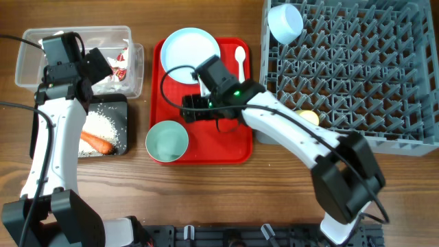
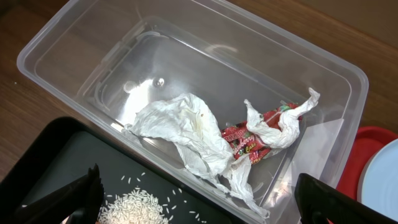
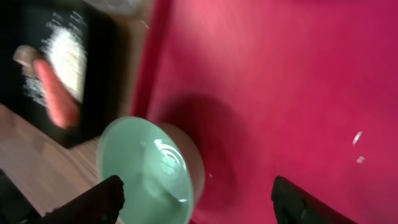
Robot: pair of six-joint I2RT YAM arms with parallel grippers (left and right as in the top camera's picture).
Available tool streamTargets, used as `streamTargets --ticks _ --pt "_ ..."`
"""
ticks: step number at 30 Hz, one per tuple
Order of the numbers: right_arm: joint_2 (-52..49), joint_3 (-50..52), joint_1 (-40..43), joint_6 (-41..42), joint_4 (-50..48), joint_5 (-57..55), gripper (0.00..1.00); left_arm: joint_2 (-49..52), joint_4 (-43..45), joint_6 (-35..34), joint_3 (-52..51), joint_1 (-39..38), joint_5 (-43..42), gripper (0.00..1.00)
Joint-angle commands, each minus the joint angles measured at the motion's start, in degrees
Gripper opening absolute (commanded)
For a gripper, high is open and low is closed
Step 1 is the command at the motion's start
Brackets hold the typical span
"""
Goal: Sort waste into correct bins and load items into the dishwasher rack
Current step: 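Reach right gripper to the green bowl and grasp its rim, then carry the green bowl right and set it in the dish rack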
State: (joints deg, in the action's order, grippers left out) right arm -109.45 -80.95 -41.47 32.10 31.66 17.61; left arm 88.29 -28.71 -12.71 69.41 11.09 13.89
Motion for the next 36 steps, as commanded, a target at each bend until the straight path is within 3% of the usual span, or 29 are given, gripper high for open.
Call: streamTargets --ticks 1,9,11,14,18,26,31,36 --pt "-4.0 1.9 -1.6 5.3 -2.5 1.6 0.57 0.3 0.1 0.5 1.0 0.3 0.7 1.00" --pt "-8.2 1.9 -3.4 7.6 -4.1 1.6 0.49 0.3 0.1 0.5 1.0 0.3 0.7 1.00" --pt "-8.3 1.9 -3.6 7.8 -4.0 1.5 0.41 0.3 0.1 0.5 1.0 0.3 0.7 1.00" --pt "-8.6 1.9 -3.7 8.3 -3.5 1.6 0.21 0.3 0.1 0.5 1.0 0.3 0.7 1.00" --pt "-9.1 1.9 -4.2 8.4 -3.6 2.0 0.06 0.3 0.1 0.5 1.0 0.3 0.7 1.00" --pt "-4.6 1.3 -1.7 6.3 -3.0 -1.8 0.04 0.3 0.1 0.5 1.0 0.3 0.7 1.00" --pt "8.2 1.3 4.7 0.8 1.9 -18.4 0.04 0.3 0.1 0.5 1.0 0.3 0.7 1.00" --pt "18.4 1.3 7.3 -4.6 2.7 -57.6 0.04 0.3 0.1 0.5 1.0 0.3 0.7 1.00"
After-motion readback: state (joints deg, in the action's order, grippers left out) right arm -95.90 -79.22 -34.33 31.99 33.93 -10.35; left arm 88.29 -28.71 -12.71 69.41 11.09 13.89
